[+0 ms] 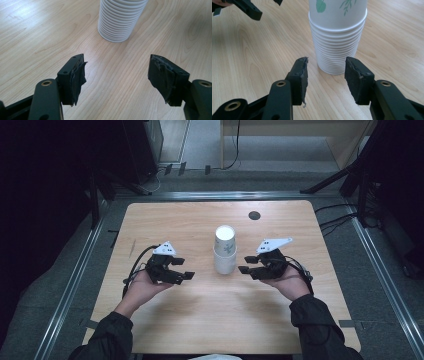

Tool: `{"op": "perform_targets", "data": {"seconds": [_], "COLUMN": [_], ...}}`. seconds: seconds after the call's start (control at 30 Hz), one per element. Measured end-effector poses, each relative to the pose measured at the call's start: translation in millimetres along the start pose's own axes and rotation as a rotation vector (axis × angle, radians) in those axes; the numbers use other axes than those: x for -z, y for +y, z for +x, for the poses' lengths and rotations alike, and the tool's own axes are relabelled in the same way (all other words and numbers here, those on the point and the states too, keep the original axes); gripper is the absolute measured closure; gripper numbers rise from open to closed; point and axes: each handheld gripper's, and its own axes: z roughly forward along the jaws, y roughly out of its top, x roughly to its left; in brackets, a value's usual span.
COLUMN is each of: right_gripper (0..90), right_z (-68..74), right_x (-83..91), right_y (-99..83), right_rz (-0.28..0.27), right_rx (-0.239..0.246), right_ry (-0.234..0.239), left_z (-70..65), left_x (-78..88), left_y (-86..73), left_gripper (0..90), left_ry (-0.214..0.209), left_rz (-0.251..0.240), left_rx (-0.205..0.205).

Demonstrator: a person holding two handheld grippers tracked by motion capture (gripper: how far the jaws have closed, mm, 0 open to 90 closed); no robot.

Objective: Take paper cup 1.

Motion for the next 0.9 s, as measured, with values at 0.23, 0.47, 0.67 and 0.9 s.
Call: {"op": "perform_targets", "data": {"seconds": [0.23, 0.47, 0.67, 0.9], "right_gripper": [39.8, 38.7, 38.9, 37.6], "right_z": [-2.0, -7.8, -9.7, -11.7], "right_x": [-3.7, -2.5, -3.1, -1.8], "right_y": [-1.8, -1.3, -1.3, 2.1], "right_rz": [0.036, 0.039, 0.052, 0.045], "right_rx": [0.042, 0.019, 0.010, -0.005], "right_ry": [0.031, 0.029, 0.021, 0.026], "left_z": [6.2, 7.4, 5.4, 0.0], "left_x": [4.6, 3.4, 1.9, 1.3], "left_y": [-2.1, -3.2, -3.5, -1.3], "left_gripper": [30.1, 30.4, 29.9, 28.2], "left_ry": [-0.001, 0.000, -0.003, -0.032], "left_rz": [-0.018, 0.000, 0.009, -0.002], "left_rx": [0.024, 0.023, -0.002, -0.008]}}
